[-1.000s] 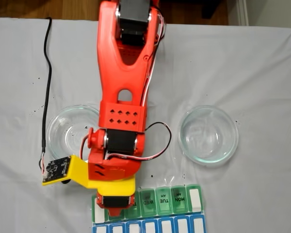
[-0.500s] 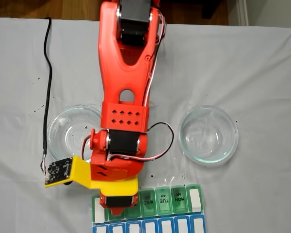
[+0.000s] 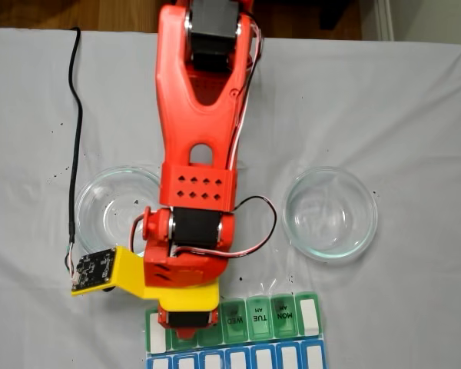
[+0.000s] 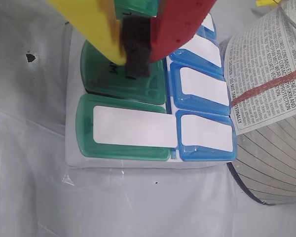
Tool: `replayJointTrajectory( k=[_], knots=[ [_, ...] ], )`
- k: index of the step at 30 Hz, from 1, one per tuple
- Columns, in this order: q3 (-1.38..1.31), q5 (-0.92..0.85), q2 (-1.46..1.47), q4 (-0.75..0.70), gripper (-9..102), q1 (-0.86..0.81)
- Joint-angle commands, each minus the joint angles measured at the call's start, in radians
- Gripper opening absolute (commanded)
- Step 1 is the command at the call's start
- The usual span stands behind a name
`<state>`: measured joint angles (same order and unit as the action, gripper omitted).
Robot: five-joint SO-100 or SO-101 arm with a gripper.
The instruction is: Sort medicines into box.
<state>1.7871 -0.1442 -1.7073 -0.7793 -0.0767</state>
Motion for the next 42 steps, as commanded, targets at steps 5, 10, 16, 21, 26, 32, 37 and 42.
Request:
replayJointTrajectory(
  k=[5,10,16,21,26,32,37,42],
  knots=[
    [-0.015,0.028,-0.028,-0.069,0,0.008],
    [-0.015,0.038,-0.028,-0.078,0,0.003],
    [-0.021,0.044,-0.025,-0.084,0,-0.011],
    [-0.006,0.043,-0.137,-0.06,0,-0.021],
    [0.058,0.054,-0.339,-0.009,0,-0.066],
    [0.304,-0.049,-0.673,0.094,0,-0.083],
    [0.575,-0.15,-1.009,0.005,0,-0.009],
    [0.825,-0.225,-1.405,-0.163,0,0.041]
  ],
)
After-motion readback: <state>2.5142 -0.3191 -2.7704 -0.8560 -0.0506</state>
